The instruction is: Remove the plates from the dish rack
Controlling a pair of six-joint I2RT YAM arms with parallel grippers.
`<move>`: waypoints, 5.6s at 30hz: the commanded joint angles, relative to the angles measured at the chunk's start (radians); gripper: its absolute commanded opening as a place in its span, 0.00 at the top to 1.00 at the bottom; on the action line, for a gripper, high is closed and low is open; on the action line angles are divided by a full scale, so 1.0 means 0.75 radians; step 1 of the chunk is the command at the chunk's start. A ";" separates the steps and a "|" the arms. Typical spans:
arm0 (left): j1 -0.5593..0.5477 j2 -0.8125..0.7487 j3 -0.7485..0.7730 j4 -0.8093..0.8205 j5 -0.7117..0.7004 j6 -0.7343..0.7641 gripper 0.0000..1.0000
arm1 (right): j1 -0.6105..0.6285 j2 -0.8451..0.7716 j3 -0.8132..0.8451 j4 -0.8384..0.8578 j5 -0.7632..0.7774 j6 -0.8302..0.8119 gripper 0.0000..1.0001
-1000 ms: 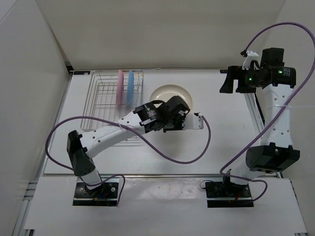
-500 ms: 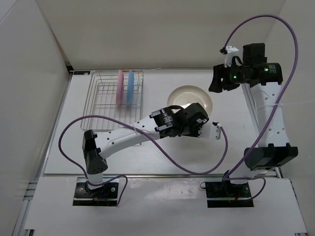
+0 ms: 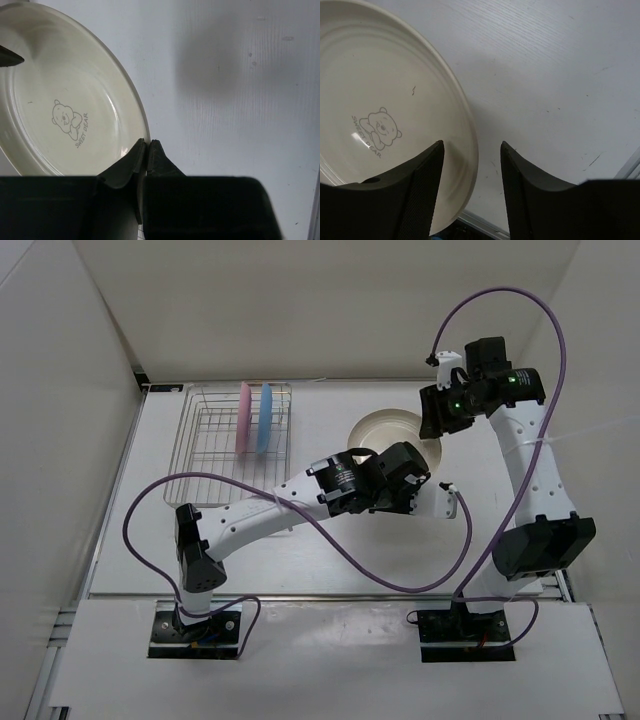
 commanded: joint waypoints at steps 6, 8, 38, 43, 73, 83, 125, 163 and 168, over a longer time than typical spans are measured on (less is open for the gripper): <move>-0.009 0.010 0.104 -0.002 0.025 0.003 0.89 | 0.050 -0.003 -0.049 0.058 0.107 -0.006 0.64; -0.009 0.010 0.104 -0.002 0.025 0.003 0.89 | 0.050 -0.003 -0.049 0.058 0.107 -0.005 0.72; 0.046 -0.043 -0.105 0.229 -0.149 -0.021 0.70 | 0.102 -0.003 -0.088 0.084 0.252 0.019 1.00; 0.058 -0.043 -0.089 0.242 -0.161 -0.021 0.43 | 0.102 -0.015 -0.114 0.097 0.265 0.019 1.00; 0.372 -0.323 -0.087 0.289 -0.176 -0.273 0.01 | -0.142 0.224 -0.110 0.544 0.142 0.199 1.00; 0.933 -0.425 -0.162 0.301 0.033 -0.488 0.01 | -0.181 0.508 -0.214 0.808 0.166 0.318 1.00; 1.522 -0.626 -0.489 0.438 0.580 -0.788 0.01 | -0.207 0.324 -0.073 0.516 0.289 0.297 0.15; 1.842 -0.002 -0.596 0.882 1.587 -1.018 0.18 | -0.183 -0.161 -0.308 0.356 0.226 0.113 0.15; 1.842 0.025 -0.596 0.909 1.575 -1.030 0.23 | -0.183 -0.175 -0.321 0.356 0.214 0.113 0.15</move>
